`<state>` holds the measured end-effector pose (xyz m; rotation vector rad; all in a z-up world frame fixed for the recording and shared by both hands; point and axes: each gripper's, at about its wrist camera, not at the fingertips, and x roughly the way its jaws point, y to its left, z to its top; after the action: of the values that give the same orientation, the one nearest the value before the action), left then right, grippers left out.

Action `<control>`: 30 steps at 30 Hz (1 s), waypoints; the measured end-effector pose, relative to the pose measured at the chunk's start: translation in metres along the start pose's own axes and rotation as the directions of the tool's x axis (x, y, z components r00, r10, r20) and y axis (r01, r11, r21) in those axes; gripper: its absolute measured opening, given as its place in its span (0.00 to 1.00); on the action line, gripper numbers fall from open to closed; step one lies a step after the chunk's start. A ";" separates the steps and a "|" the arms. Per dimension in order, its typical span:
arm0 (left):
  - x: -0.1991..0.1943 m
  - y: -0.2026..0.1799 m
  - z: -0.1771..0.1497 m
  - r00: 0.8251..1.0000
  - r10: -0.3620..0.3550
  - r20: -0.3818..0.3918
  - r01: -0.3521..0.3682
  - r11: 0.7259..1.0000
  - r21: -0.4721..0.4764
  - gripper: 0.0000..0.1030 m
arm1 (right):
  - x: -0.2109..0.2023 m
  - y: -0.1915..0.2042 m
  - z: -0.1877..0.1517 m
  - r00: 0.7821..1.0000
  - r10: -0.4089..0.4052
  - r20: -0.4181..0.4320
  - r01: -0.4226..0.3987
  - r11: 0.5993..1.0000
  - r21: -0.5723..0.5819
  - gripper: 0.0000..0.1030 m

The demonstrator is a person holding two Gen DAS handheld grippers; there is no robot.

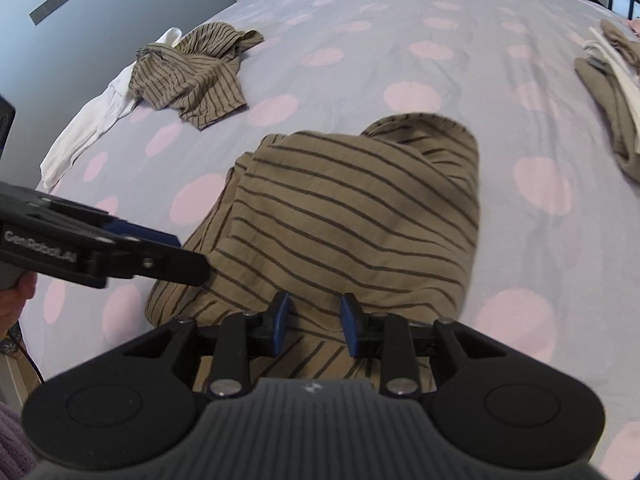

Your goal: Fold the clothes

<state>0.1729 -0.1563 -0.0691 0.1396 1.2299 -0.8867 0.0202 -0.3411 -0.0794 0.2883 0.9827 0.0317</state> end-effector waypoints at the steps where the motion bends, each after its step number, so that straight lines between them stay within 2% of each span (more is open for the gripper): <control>1: 0.002 -0.001 0.000 1.000 -0.003 0.000 0.003 1.000 0.007 0.52 | 0.002 -0.001 0.001 1.000 0.003 -0.003 -0.003 1.000 0.003 0.32; 6: 0.016 -0.005 0.002 1.000 0.000 -0.003 0.000 0.999 0.036 0.52 | 0.004 -0.004 0.001 1.000 0.025 -0.010 -0.025 1.000 0.010 0.32; 8: 0.021 -0.007 0.003 1.000 -0.007 0.003 0.007 0.999 0.048 0.48 | 0.003 -0.003 0.001 1.000 0.029 -0.012 -0.029 1.000 0.007 0.33; 10: 0.023 -0.012 0.004 1.000 -0.007 0.004 0.007 0.997 0.081 0.22 | 0.002 -0.003 0.001 0.999 0.035 -0.012 -0.035 0.999 0.006 0.34; 13: 0.019 -0.027 0.004 0.999 0.006 0.037 -0.012 0.986 0.167 0.06 | -0.003 -0.004 0.003 0.999 0.045 -0.009 -0.045 0.999 0.003 0.36; 14: 0.015 -0.031 0.005 0.999 0.010 0.051 -0.020 0.981 0.192 0.04 | -0.006 -0.004 0.003 0.999 0.046 -0.005 -0.046 0.999 0.001 0.37; 18: -0.004 -0.044 0.009 0.994 0.003 0.112 -0.031 0.966 0.257 0.02 | -0.021 -0.010 0.008 0.998 0.054 0.023 -0.055 0.998 0.026 0.38; 22: -0.021 -0.051 0.018 0.986 0.003 0.164 -0.049 0.959 0.279 0.01 | -0.037 -0.019 0.014 0.997 0.042 0.063 -0.046 0.997 0.063 0.40; 26: -0.027 -0.042 0.027 0.984 0.044 0.171 -0.085 0.966 0.242 0.01 | -0.045 -0.024 0.018 0.996 0.041 0.085 -0.048 0.996 0.079 0.40; 30: -0.025 -0.021 0.029 0.985 0.094 0.146 -0.121 0.974 0.190 0.01 | -0.044 -0.023 0.015 0.995 0.065 0.075 -0.069 0.996 0.060 0.40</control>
<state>0.1798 -0.1737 -0.0292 0.2990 0.9965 -0.9078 0.0057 -0.3732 -0.0411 0.3771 0.9021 0.0515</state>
